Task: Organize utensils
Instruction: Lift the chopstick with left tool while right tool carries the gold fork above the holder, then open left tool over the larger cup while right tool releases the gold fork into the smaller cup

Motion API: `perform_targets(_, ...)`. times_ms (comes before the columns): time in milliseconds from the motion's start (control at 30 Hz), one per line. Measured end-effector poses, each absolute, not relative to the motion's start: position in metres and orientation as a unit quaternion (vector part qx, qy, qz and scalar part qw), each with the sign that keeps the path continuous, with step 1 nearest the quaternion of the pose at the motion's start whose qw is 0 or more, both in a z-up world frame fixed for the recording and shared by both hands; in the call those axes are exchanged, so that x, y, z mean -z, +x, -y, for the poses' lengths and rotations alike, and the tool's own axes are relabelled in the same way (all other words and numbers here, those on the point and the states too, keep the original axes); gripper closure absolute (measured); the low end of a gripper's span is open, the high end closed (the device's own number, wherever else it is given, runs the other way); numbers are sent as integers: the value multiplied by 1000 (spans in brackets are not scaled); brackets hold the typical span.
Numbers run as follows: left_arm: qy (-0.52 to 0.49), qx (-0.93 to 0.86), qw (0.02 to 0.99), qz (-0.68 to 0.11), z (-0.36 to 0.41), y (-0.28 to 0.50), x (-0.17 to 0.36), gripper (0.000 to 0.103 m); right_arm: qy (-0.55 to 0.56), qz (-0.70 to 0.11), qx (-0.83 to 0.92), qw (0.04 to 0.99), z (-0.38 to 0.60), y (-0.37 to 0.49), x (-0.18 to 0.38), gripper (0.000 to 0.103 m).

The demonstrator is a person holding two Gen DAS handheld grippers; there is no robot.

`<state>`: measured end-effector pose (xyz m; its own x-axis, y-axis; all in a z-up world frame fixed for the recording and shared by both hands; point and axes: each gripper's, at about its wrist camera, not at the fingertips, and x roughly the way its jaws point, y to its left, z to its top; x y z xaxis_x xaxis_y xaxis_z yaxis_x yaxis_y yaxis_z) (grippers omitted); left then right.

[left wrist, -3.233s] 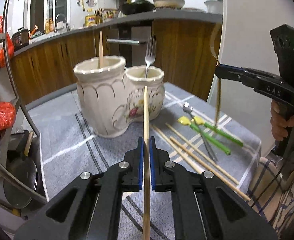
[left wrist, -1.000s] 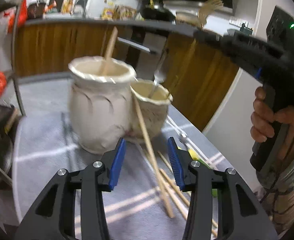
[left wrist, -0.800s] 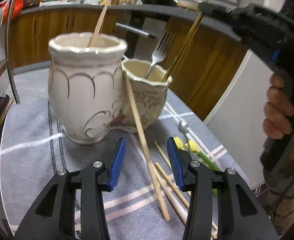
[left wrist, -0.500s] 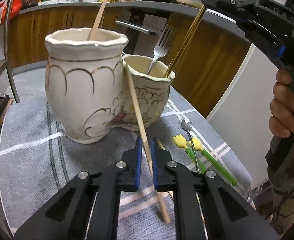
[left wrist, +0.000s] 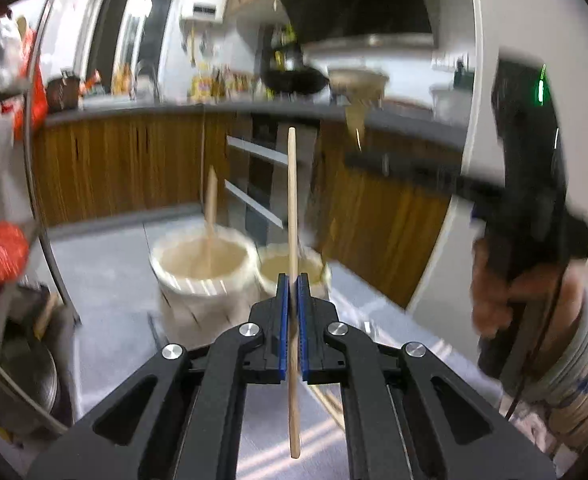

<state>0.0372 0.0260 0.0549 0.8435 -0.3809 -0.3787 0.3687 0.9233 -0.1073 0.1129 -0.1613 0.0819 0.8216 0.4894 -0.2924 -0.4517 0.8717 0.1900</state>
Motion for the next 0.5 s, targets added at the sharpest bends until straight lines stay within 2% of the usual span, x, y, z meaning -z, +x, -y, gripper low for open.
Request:
perform_targets(233,-51,169,975,-134,-62,78,-100,99,58,-170,-247,952,157,115,-83,97)
perform_targets(500,-65,141,981,-114,-64,126,-92,99,50,-185,-243,951,147,127,-79,97)
